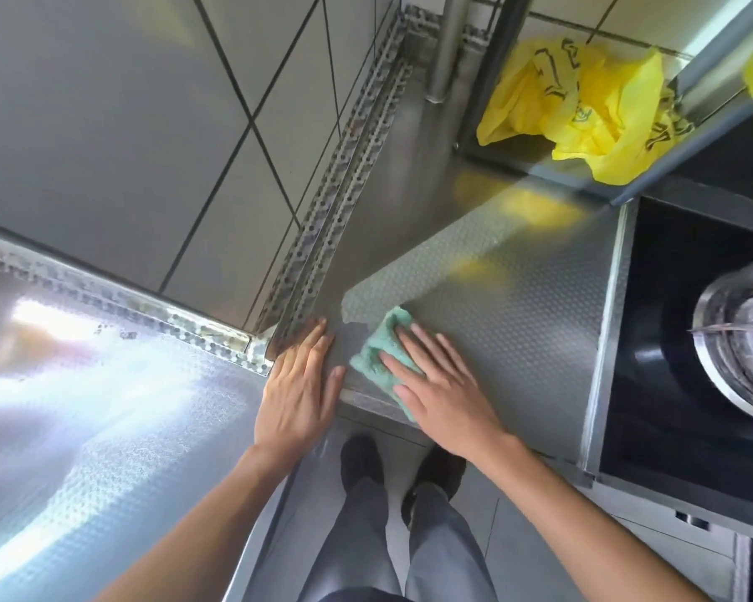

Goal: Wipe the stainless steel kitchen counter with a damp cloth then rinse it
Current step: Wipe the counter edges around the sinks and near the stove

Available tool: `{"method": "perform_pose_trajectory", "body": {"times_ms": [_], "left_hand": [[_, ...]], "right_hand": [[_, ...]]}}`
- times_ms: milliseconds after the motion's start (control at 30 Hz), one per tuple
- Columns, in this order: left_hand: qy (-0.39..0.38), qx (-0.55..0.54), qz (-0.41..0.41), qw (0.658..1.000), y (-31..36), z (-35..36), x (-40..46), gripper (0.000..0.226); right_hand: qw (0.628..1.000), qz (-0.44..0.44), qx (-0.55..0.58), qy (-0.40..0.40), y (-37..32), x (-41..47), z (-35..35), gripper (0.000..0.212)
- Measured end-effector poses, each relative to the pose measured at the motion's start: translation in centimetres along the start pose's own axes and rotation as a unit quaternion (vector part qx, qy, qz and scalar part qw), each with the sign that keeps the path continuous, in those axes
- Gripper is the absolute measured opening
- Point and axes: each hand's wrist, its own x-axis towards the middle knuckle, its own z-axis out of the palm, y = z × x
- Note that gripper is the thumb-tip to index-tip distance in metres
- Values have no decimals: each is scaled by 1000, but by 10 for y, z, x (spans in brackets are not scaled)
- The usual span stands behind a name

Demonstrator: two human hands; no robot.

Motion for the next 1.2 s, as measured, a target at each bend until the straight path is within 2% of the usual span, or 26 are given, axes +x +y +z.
{"method": "perform_pose_trajectory", "body": {"times_ms": [67,167,300,367,433,500,567,667,767,867,1000,1100,1200], "left_hand": [[-4,6,-5,1000,1,1,0,53],[-2,10,-6,1000,2,1,1,53],[1,15,4,1000,3,-1,1,52],[3,20,4,1000,6,-2,0,50],[8,18,3,1000,9,-5,1,47],[18,6,8,1000,13,-7,6,45],[25,3,31,999,20,-6,14,42],[15,0,72,997,38,-1,37,48],[7,9,58,998,56,4,68,52],[-2,23,11,1000,75,11,93,56],[19,63,3,998,77,23,96,61],[31,62,10,998,75,26,97,61],[31,58,5,998,76,24,97,62]], "right_hand": [[999,34,-14,-7,41,-19,-7,54],[987,158,18,18,82,2,-24,53],[948,307,56,57,57,87,-38,54],[952,291,76,60,23,117,-39,53],[977,192,73,51,-10,116,-31,51],[994,88,59,32,-23,87,-19,52],[998,43,45,17,-14,41,-11,54],[996,84,20,1,40,-29,-10,55],[984,179,19,-6,103,-61,-27,57],[957,289,36,14,151,-34,-46,57],[917,392,46,62,158,57,-61,55],[931,350,61,78,128,105,-58,56],[971,217,56,79,93,89,-41,53]]}}
